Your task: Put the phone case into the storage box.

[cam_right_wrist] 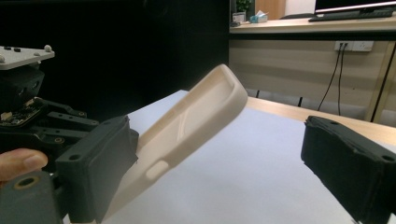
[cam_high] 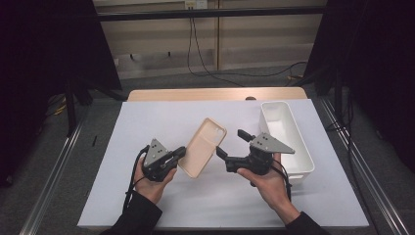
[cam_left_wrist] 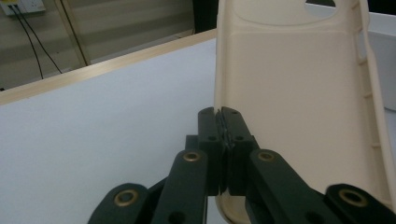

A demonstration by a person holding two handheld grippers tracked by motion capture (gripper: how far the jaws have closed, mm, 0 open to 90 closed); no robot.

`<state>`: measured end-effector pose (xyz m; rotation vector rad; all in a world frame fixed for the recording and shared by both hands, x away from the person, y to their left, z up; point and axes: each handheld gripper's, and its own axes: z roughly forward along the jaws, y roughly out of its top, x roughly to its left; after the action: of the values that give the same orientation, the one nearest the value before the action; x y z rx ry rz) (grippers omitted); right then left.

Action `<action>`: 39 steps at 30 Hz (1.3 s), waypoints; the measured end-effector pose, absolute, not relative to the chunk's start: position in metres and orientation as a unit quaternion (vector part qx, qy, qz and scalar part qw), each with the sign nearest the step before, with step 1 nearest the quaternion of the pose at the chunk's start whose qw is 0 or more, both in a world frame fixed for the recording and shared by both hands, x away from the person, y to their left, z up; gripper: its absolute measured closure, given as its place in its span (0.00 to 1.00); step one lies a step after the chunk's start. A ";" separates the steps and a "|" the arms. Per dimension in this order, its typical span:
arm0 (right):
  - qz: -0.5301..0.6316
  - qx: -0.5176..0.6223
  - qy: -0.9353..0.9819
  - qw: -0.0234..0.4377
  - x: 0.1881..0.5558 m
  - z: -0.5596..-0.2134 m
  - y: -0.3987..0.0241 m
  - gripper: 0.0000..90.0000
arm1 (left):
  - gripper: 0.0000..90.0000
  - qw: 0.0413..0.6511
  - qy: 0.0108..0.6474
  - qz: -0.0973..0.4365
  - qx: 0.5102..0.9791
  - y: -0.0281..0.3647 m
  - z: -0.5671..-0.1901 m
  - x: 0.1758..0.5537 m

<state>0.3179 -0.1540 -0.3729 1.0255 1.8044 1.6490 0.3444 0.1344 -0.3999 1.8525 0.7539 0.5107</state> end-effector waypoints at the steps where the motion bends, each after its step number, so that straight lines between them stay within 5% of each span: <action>1: 0.603 0.377 0.659 0.245 0.319 -0.372 -0.154 0.11 | 0.98 0.511 0.314 0.213 0.771 0.133 -0.400 0.346; 11: 0.579 0.407 0.666 0.235 0.331 -0.375 -0.152 0.18 | 0.98 0.514 0.310 0.213 0.771 0.125 -0.402 0.349; 39: 0.593 0.454 0.638 0.188 0.342 -0.383 -0.146 0.69 | 0.98 0.514 0.311 0.216 0.770 0.125 -0.403 0.350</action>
<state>0.3416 -0.1462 -0.3835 1.2765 1.7953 1.6695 0.3499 0.1252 -0.4035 1.8506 0.7480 0.5186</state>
